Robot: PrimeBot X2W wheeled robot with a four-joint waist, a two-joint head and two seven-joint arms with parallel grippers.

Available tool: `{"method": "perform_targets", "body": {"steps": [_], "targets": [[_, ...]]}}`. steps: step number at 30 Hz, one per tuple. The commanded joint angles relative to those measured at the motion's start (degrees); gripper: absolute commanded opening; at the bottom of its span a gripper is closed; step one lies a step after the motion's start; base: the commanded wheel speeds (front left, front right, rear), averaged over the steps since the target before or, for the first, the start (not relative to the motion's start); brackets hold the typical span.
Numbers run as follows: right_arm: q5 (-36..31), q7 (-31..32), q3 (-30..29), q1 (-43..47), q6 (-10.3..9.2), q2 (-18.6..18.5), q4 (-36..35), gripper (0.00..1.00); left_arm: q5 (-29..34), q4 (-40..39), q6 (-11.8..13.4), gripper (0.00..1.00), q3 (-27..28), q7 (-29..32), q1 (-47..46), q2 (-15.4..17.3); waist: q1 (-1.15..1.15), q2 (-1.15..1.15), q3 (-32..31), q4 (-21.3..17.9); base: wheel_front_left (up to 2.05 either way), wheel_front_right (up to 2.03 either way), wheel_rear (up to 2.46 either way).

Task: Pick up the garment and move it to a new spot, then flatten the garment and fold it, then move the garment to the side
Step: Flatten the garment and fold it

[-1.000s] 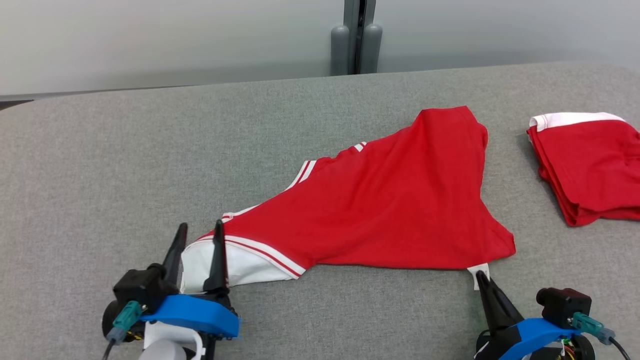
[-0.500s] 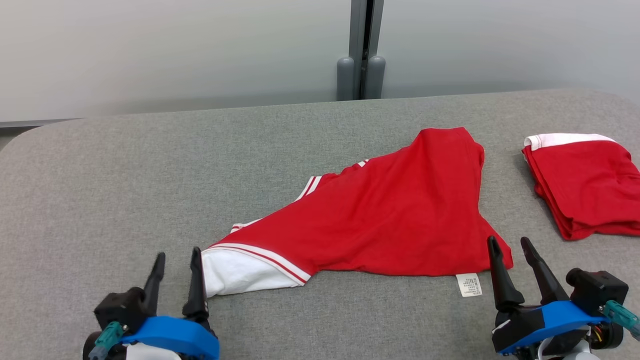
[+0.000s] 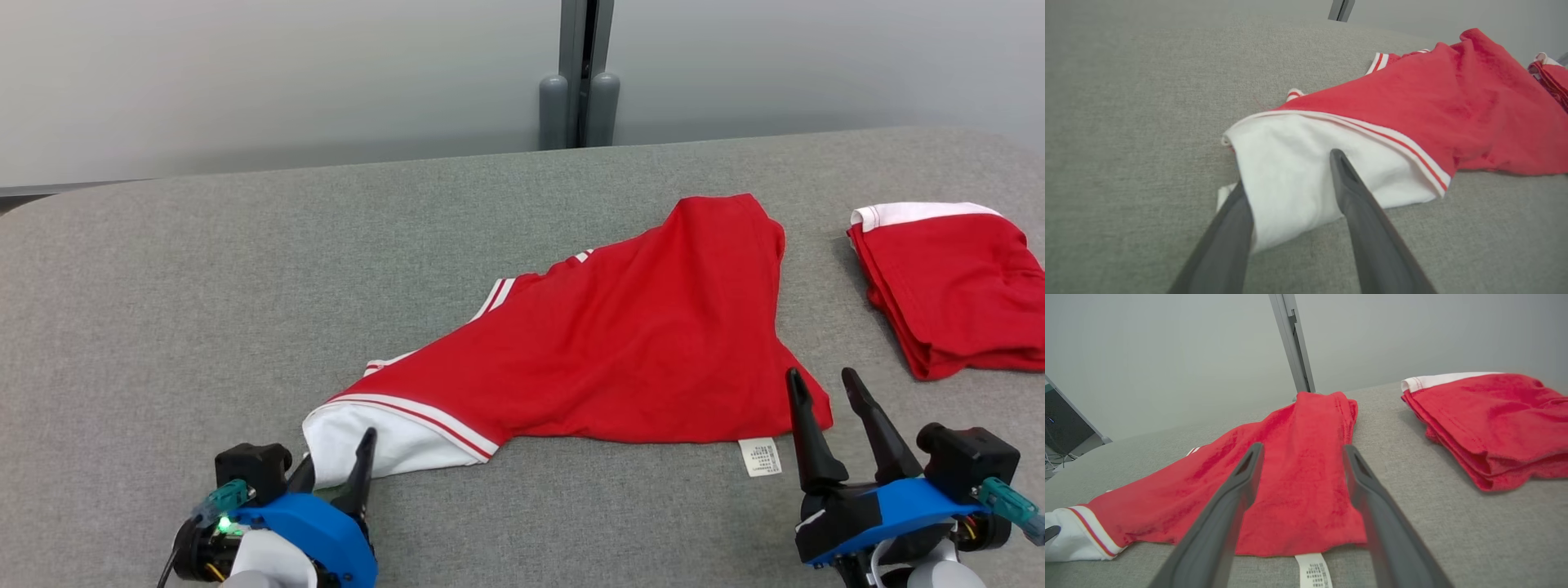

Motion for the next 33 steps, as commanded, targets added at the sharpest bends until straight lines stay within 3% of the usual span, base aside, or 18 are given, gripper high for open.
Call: {"method": "perform_targets", "body": {"steps": [1,12,23,27,33], "targets": [[-0.45,-0.45,-0.43,-0.53,0.00,-0.06,0.03,1.00,-0.66,-0.49,-0.59,0.00,-0.31,-0.04,-1.22,0.38,-0.01,0.00,0.13,-0.13,0.00,0.00,0.00],[0.01,-1.30,-1.87,0.16,0.00,-0.06,0.89,1.00,-3.15,-11.88,-1.72,0.00,-1.67,-1.48,4.00,1.62,-0.01,0.00,-0.16,1.40,0.00,0.00,0.00],[0.72,-1.96,-2.02,-1.07,0.00,-0.06,1.99,1.00,-15.40,-33.67,-1.96,0.00,-2.55,8.72,12.33,3.04,-0.01,0.00,0.66,1.22,0.00,0.00,0.00],[0.39,-2.20,-2.43,-1.49,0.00,-0.06,2.46,1.00,-16.75,-32.96,0.05,0.00,0.07,8.64,11.51,3.24,-0.01,0.00,1.50,0.78,0.00,0.00,0.00],[0.22,-2.55,-2.05,-2.99,0.00,-0.07,2.82,1.00,-14.26,-21.56,0.38,0.00,1.78,6.83,4.34,4.30,-0.01,0.00,3.06,-0.04,0.00,0.00,0.00]]}}
